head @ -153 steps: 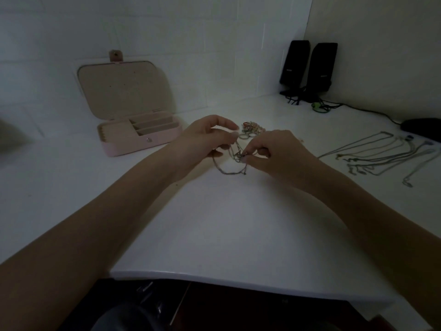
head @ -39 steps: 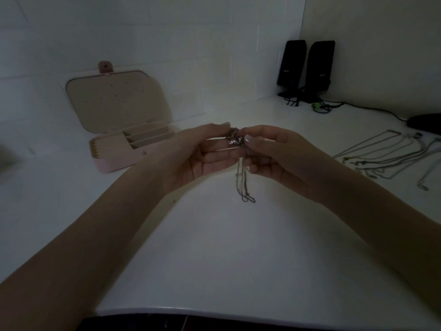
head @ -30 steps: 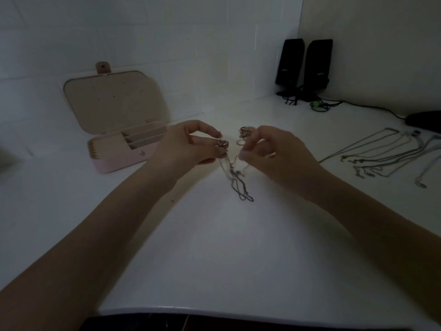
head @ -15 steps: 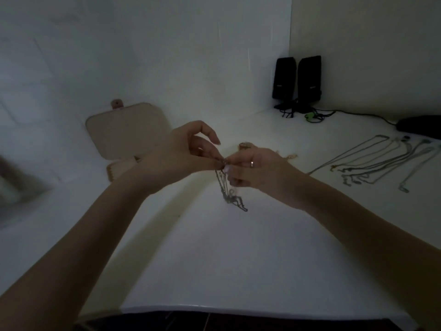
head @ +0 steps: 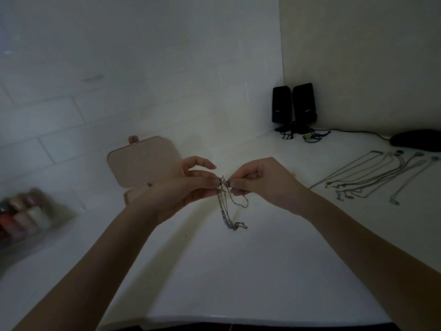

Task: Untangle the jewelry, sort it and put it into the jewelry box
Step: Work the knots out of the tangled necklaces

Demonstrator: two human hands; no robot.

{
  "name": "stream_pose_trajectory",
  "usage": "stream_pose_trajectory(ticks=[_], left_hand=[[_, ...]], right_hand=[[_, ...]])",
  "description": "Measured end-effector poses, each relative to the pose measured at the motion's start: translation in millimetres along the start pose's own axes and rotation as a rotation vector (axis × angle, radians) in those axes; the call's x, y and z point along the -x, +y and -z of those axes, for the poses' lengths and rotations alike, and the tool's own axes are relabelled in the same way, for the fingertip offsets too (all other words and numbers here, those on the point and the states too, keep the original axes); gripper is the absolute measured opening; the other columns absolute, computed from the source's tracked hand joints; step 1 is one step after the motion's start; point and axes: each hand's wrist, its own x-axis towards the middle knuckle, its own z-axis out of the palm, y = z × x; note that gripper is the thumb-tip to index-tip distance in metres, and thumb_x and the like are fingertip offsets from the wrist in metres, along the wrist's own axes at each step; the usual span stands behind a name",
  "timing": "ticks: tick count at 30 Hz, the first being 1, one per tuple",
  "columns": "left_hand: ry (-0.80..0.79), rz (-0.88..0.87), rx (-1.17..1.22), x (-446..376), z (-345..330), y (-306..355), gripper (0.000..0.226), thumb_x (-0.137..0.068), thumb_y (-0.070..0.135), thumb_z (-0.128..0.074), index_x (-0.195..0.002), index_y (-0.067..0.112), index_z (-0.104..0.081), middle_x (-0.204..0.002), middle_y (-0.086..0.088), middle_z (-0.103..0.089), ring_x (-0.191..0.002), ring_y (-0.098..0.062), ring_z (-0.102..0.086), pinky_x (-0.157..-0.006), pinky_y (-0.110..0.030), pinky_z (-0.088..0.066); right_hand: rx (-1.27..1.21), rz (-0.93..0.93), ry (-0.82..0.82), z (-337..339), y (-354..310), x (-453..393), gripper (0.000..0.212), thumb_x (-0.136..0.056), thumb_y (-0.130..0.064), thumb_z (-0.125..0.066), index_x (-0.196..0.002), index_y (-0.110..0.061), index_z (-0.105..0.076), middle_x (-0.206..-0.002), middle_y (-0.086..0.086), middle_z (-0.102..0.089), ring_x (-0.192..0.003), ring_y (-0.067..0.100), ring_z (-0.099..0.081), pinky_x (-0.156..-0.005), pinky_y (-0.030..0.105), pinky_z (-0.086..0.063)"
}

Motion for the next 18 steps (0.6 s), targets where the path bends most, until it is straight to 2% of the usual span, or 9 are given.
stream_pose_trajectory(ticks=[3, 5, 8, 12, 15, 18], left_hand=[[-0.024, -0.003, 0.045, -3.1, 2.8, -5.8, 0.031, -0.066, -0.003, -0.066, -0.095, 0.006, -0.057, -0.073, -0.007, -0.068, -0.069, -0.015, -0.067, -0.071, -0.026, -0.058], [-0.042, -0.025, 0.107, -7.3, 3.9, -8.9, 0.031, -0.066, -0.001, -0.065, -0.095, 0.007, -0.058, -0.073, -0.005, -0.066, -0.070, -0.013, -0.067, -0.069, -0.024, -0.057], [-0.067, -0.049, 0.200, -14.8, 3.6, -14.2, 0.028, -0.067, -0.003, -0.062, -0.093, 0.009, -0.058, -0.071, -0.003, -0.063, -0.068, -0.012, -0.065, -0.070, -0.026, -0.057], [-0.121, -0.098, 0.254, -23.5, 5.3, -21.3, 0.029, -0.070, -0.010, -0.066, -0.091, 0.010, -0.060, -0.071, -0.003, -0.062, -0.067, -0.011, -0.064, -0.066, -0.024, -0.056], [-0.155, -0.138, 0.251, -26.4, 7.3, -26.3, 0.026, -0.074, -0.008, -0.064, -0.090, 0.011, -0.058, -0.070, 0.001, -0.061, -0.066, -0.008, -0.062, -0.064, -0.020, -0.055], [-0.172, -0.166, 0.239, -28.6, 7.4, -30.1, 0.022, -0.074, -0.006, -0.062, -0.087, 0.011, -0.058, -0.066, 0.005, -0.060, -0.062, -0.004, -0.059, -0.060, -0.018, -0.053]], right_hand=[[0.113, 0.039, 0.014, -3.7, 2.3, -2.1, 0.014, -0.086, -0.004, -0.064, -0.076, -0.014, -0.066, -0.068, 0.004, -0.068, -0.064, 0.009, -0.065, -0.067, 0.021, -0.054], [0.083, 0.002, -0.023, -3.4, 3.2, -2.8, 0.016, -0.092, -0.007, -0.057, -0.078, -0.014, -0.062, -0.071, 0.002, -0.068, -0.069, 0.010, -0.065, -0.073, 0.026, -0.056], [-0.038, -0.093, -0.098, -2.6, 4.6, -2.2, 0.022, -0.099, -0.016, -0.045, -0.081, -0.010, -0.056, -0.079, 0.004, -0.065, -0.077, 0.012, -0.062, -0.079, 0.031, -0.054], [-0.327, -0.220, -0.141, -3.7, 2.0, -1.0, 0.034, -0.098, -0.029, -0.040, -0.071, -0.011, -0.051, -0.076, 0.006, -0.063, -0.076, 0.015, -0.062, -0.073, 0.029, -0.053], [-0.458, -0.306, -0.094, -2.9, 1.0, -3.5, 0.039, -0.097, -0.036, -0.041, -0.065, -0.014, -0.041, -0.068, 0.003, -0.061, -0.068, 0.014, -0.061, -0.074, 0.030, -0.053], [-0.486, -0.339, -0.034, -2.9, 3.8, -5.8, 0.037, -0.097, -0.034, -0.044, -0.067, -0.013, -0.044, -0.062, 0.001, -0.057, -0.061, 0.014, -0.057, -0.068, 0.028, -0.054]])
